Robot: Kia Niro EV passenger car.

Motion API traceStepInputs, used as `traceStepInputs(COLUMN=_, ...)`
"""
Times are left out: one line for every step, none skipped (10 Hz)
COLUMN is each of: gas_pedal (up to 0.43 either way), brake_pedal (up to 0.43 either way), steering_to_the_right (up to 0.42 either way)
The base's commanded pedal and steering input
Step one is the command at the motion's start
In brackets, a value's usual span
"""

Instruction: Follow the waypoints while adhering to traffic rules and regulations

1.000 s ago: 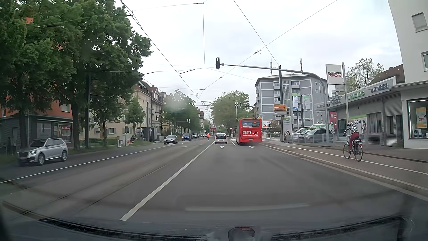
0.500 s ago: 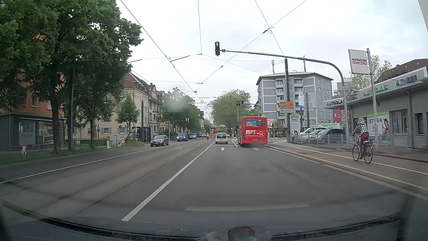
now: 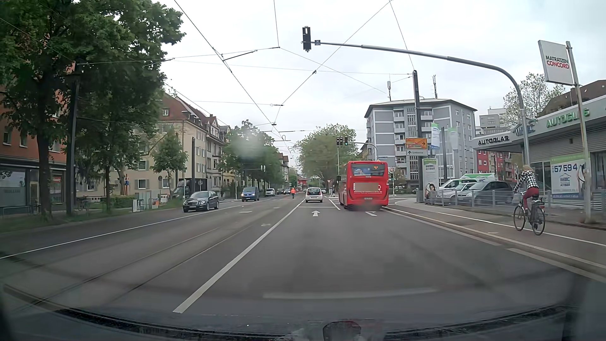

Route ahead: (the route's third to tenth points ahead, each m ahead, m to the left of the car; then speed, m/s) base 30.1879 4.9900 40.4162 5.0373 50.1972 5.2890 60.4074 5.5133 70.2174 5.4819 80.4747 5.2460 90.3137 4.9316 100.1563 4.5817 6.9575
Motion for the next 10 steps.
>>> traceStepInputs(gas_pedal=0.059, brake_pedal=0.000, steering_to_the_right=-0.001)
traceStepInputs(gas_pedal=0.059, brake_pedal=0.000, steering_to_the_right=-0.001)
traceStepInputs(gas_pedal=0.059, brake_pedal=0.000, steering_to_the_right=-0.001)
traceStepInputs(gas_pedal=0.059, brake_pedal=0.000, steering_to_the_right=-0.001)
traceStepInputs(gas_pedal=0.059, brake_pedal=0.000, steering_to_the_right=-0.001)
traceStepInputs(gas_pedal=0.059, brake_pedal=0.000, steering_to_the_right=-0.001)
traceStepInputs(gas_pedal=0.059, brake_pedal=0.000, steering_to_the_right=-0.001)
traceStepInputs(gas_pedal=0.067, brake_pedal=0.000, steering_to_the_right=-0.001)
traceStepInputs(gas_pedal=0.067, brake_pedal=0.000, steering_to_the_right=-0.001)
traceStepInputs(gas_pedal=0.067, brake_pedal=0.000, steering_to_the_right=-0.001)
